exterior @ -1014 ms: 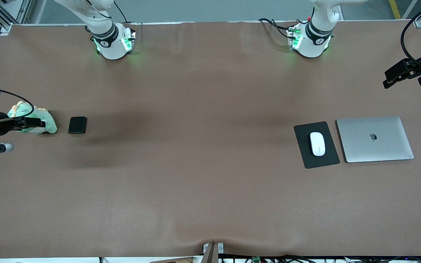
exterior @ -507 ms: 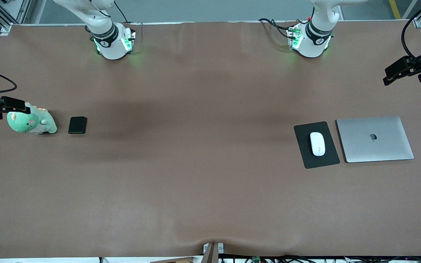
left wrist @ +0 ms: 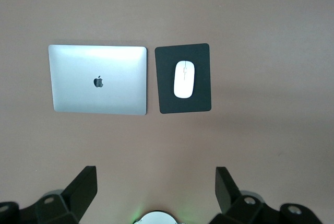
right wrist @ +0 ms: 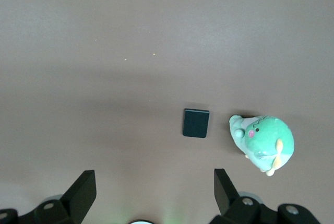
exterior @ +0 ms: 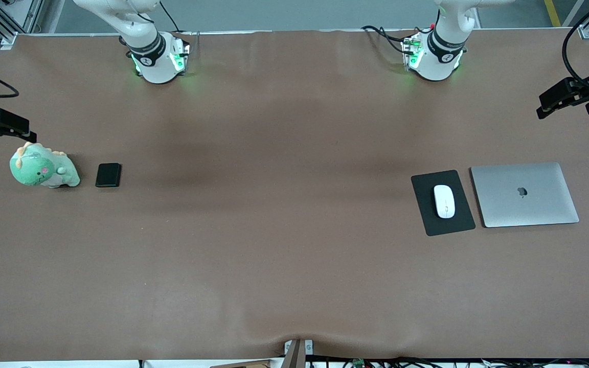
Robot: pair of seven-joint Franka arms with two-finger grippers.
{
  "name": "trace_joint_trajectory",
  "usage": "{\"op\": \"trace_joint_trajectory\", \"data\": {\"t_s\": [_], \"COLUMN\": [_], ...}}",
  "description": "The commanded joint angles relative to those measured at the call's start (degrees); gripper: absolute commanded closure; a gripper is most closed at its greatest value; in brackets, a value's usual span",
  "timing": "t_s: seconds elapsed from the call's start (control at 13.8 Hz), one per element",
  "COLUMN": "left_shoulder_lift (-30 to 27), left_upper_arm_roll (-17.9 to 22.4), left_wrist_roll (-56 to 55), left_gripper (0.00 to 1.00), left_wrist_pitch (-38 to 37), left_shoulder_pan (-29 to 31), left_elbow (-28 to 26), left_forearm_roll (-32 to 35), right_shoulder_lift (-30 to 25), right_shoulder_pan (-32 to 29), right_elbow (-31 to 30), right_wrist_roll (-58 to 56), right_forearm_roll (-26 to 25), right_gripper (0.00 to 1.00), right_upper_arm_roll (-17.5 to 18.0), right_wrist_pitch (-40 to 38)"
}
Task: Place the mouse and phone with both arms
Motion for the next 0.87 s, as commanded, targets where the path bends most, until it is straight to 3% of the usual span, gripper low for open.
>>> {"op": "trace_joint_trajectory", "data": {"t_s": [0.0, 0.29, 0.8], "left_shoulder_lift": [-0.8, -0.7, -0.1], "left_upper_arm_roll": [0.0, 0.0, -0.1], "left_wrist_roll": [1.3, 1.5, 1.5], "left_gripper": [0.00, 0.00, 0.00], "left_wrist_pitch": [-1.0, -0.9, -0.9], "left_shoulder_pan": [0.5, 0.5, -0.7], "left_elbow": [0.0, 0.3, 1.5], "left_forearm_roll": [-1.2, -1.2, -2.0], "right_shoulder_lift": [-1.8, -2.8, -3.5], "right_shoulder_pan": [2.5, 5.5, 4.3], "right_elbow": [-0.9, -0.8, -0.6], "right_wrist_roll": [3.6, 4.6, 4.3], "right_forearm_roll": [0.1, 0.1, 0.1], "right_gripper": [0.00, 0.00, 0.00], "right_upper_arm_roll": [-0.6, -1.3, -0.8], "right_wrist_pitch": [-0.6, -0.4, -0.4]}}
